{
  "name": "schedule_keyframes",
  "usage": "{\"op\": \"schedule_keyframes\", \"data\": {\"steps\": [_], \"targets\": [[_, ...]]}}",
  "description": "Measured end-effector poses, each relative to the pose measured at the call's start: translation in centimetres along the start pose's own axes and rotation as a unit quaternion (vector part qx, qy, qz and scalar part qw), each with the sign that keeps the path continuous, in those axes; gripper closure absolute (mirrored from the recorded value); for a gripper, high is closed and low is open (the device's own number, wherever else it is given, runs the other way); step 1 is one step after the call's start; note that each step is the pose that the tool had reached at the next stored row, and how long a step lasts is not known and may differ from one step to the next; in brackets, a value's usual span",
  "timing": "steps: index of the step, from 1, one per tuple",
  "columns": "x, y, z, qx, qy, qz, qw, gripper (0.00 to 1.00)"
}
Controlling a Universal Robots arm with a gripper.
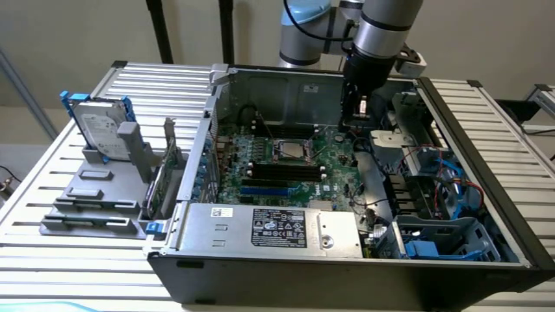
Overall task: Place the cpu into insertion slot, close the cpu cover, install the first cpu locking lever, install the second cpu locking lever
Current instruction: 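Close the cpu cover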
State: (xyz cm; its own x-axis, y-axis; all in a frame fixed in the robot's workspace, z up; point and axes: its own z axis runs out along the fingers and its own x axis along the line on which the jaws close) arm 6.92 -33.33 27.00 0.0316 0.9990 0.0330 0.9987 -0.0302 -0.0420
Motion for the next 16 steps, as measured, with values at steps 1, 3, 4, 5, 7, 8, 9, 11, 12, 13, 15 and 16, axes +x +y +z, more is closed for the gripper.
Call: {"op": "schedule_keyframes", "data": {"steps": [1, 3, 4, 5, 7, 8, 9, 11, 12, 13, 15, 16], "targets": [[0.0, 0.16, 0.17, 0.0000, 0.0000, 0.000, 1.0000, 0.89], [0.0, 0.24, 0.55, 0.0000, 0.0000, -0.002, 1.0000, 0.89], [0.0, 0.25, 0.73, 0.0000, -0.0001, -0.002, 1.0000, 0.89], [0.0, 0.26, 0.91, 0.0001, -0.0001, -0.003, 1.0000, 0.89], [0.0, 0.22, 1.27, 0.0001, -0.0002, -0.004, 1.0000, 0.89], [0.0, 0.13, 1.46, 0.0001, 0.0000, -0.004, 1.0000, 0.89], [-0.1, -0.02, 1.63, 0.0001, -0.0002, -0.005, 1.0000, 0.89], [-0.1, -0.49, 1.90, 0.0004, -0.0002, -0.005, 1.0000, 0.89], [-0.1, -0.79, 2.00, 0.0009, -0.0002, -0.005, 1.0000, 0.89], [-0.1, -1.04, 2.04, 0.0028, -0.0002, -0.005, 1.0000, 0.89], [-0.1, -1.26, 2.05, 0.0167, -0.0006, -0.005, 0.9998, 0.89], [-0.1, -1.37, 2.05, 0.0230, -0.0007, -0.005, 0.9997, 0.89]]}}
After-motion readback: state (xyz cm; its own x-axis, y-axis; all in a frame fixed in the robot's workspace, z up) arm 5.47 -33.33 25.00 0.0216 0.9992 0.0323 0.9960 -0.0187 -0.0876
